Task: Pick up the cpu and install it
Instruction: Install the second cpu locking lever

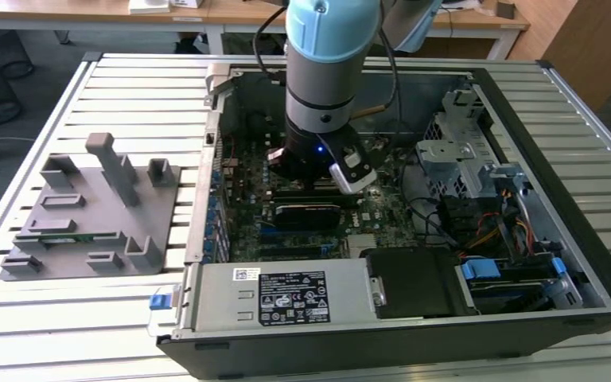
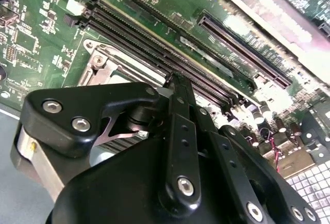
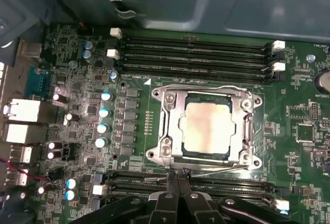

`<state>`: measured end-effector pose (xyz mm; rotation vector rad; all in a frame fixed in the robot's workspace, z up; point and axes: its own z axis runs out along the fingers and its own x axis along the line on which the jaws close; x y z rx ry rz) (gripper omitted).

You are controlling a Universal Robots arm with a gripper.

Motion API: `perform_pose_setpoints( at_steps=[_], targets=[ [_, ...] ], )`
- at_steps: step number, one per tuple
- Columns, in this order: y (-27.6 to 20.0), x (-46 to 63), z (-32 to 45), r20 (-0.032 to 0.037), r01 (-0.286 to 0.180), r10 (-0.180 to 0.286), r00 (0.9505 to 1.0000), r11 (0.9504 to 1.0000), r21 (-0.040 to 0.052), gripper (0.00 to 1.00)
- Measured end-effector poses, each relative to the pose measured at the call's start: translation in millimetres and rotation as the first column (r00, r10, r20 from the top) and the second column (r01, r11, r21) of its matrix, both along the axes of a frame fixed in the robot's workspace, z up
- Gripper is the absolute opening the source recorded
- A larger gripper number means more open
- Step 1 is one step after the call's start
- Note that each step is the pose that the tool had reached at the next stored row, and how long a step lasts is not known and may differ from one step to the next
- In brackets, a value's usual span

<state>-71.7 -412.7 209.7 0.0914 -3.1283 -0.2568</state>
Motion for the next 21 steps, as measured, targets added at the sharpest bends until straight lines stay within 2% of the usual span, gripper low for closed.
perform_pose_setpoints(
  at_steps=[8,21],
  targets=[
    [-0.4,-10.8,-0.9,0.0,0.0,0.0,1.0,0.9999,0.0156,0.11],
    [-1.0,-20.5,-10.3,-0.0001,0.0,0.0,1.0,0.9992,0.04,0.11]
  ],
)
